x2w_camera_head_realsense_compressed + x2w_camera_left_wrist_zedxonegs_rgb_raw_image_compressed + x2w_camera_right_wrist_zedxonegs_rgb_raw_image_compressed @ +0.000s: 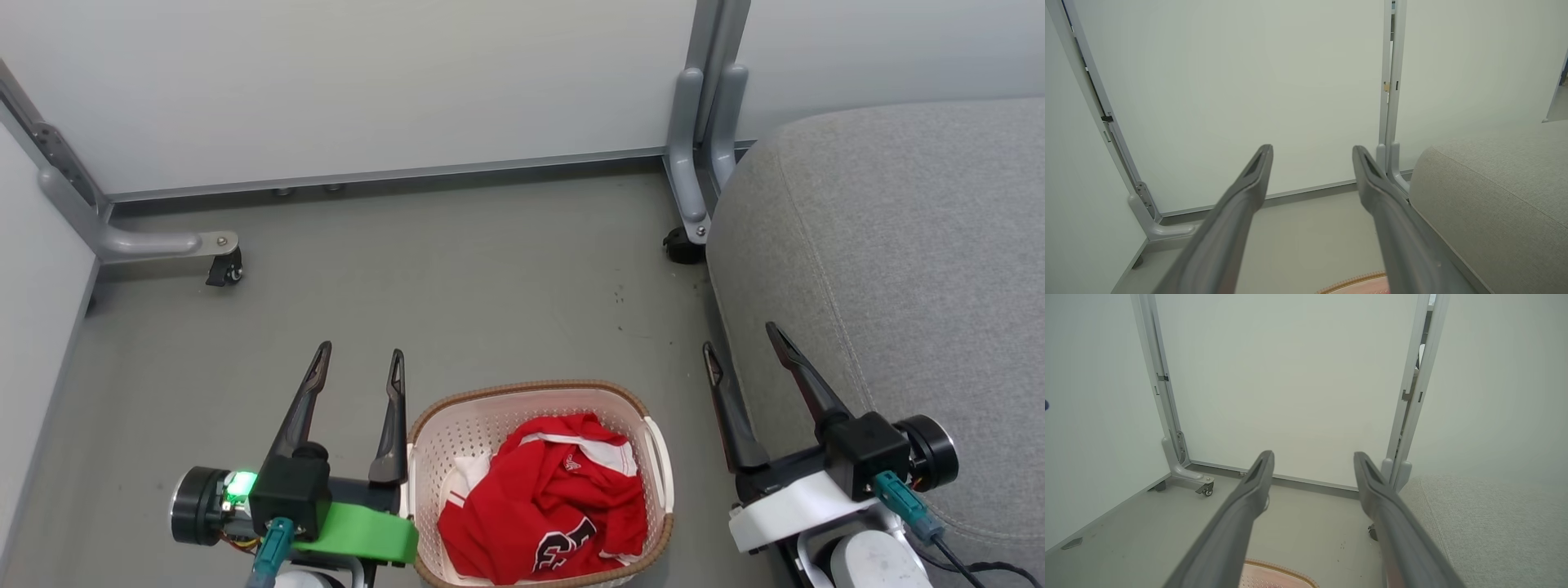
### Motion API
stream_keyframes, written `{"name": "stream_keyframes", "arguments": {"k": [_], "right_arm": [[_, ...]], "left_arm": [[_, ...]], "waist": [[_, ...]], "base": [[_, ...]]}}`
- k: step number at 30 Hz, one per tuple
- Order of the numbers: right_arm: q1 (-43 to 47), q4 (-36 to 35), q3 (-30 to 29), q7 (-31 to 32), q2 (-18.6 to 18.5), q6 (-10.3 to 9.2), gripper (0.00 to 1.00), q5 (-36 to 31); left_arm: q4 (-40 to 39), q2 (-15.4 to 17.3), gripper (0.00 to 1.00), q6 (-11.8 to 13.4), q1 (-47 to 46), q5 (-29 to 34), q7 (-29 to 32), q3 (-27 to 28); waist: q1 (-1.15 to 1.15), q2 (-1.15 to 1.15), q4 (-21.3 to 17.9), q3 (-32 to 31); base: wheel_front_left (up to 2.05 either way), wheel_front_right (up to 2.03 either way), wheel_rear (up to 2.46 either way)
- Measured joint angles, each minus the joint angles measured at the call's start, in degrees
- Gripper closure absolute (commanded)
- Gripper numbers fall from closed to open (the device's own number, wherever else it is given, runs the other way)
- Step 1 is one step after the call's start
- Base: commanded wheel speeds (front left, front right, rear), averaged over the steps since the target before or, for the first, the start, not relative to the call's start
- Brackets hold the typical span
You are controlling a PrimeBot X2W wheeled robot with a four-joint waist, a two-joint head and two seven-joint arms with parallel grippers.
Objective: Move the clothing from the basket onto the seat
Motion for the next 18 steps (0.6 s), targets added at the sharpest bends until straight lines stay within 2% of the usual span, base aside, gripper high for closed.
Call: {"name": "stream_keyframes", "arguments": {"k": [12,16,18], "right_arm": [[0.5,0.2,-0.6,0.0,0.1,0.00,0.00,1.4],[-1.5,-0.3,-1.9,0.0,0.1,0.00,0.00,2.3],[-2.6,-0.6,-2.0,0.0,-0.2,0.00,0.00,2.3]], "left_arm": [[3.3,0.0,0.00,-0.2,0.6,-1.3,0.0,-0.7],[8.9,0.0,0.00,-0.3,-1.7,-3.3,0.0,-1.8],[11.2,0.0,0.00,-1.2,-3.2,-4.3,0.0,-3.0]], "waist": [[0.00,0.00,-0.3,0.8],[0.00,0.00,-0.4,3.9],[0.00,0.00,-0.5,5.5]], "base": [[0.00,0.00,0.00],[0.00,0.00,0.00],[0.00,0.00,0.00]]}}
